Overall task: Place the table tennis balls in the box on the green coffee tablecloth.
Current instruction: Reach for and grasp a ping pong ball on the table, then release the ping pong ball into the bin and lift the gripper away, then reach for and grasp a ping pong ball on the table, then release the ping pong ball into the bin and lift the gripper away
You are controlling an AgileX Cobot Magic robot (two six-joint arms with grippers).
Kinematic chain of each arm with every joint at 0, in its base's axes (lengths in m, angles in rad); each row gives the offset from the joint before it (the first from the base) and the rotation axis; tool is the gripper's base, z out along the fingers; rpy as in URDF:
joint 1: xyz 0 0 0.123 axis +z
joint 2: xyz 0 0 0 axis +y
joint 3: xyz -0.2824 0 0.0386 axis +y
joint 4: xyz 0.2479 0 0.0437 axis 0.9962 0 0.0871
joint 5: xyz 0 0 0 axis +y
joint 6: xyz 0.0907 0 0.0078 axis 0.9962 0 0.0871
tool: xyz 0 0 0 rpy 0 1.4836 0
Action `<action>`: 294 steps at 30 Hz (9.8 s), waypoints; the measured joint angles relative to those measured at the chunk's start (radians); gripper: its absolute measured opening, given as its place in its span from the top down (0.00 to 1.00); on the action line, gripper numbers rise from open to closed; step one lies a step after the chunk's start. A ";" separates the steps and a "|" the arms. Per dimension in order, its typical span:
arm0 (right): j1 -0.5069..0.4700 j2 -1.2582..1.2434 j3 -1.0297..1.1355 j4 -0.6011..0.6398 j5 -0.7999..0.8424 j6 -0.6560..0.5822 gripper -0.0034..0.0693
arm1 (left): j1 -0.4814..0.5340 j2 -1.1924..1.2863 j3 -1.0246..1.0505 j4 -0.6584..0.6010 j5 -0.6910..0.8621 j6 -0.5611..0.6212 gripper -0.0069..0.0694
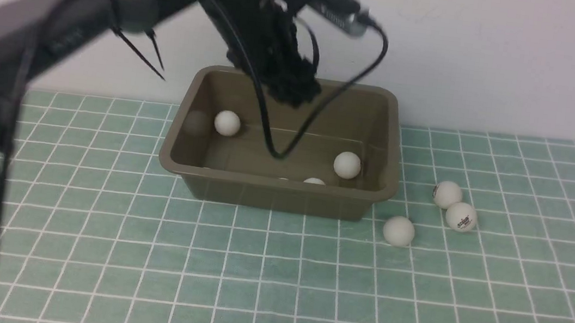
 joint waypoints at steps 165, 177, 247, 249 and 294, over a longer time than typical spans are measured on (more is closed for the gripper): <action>0.267 2.165 -1.706 0.225 0.484 -0.255 0.49 | 0.203 -2.052 1.716 -0.038 -0.424 -0.186 0.91; 0.372 2.123 -1.943 0.419 0.636 -0.349 0.49 | 0.203 -2.052 1.716 -0.038 -0.424 -0.186 0.91; 0.256 2.100 -1.487 0.253 0.439 -0.257 0.45 | 0.203 -2.052 1.716 -0.052 -0.417 -0.186 0.91; 0.256 2.100 -1.529 0.253 0.475 -0.257 0.45 | 0.203 -2.052 1.716 -0.052 -0.417 -0.186 0.91; 0.552 2.062 -2.110 0.153 0.884 -0.264 0.37 | 0.203 -2.052 1.716 -0.054 -0.413 -0.179 0.91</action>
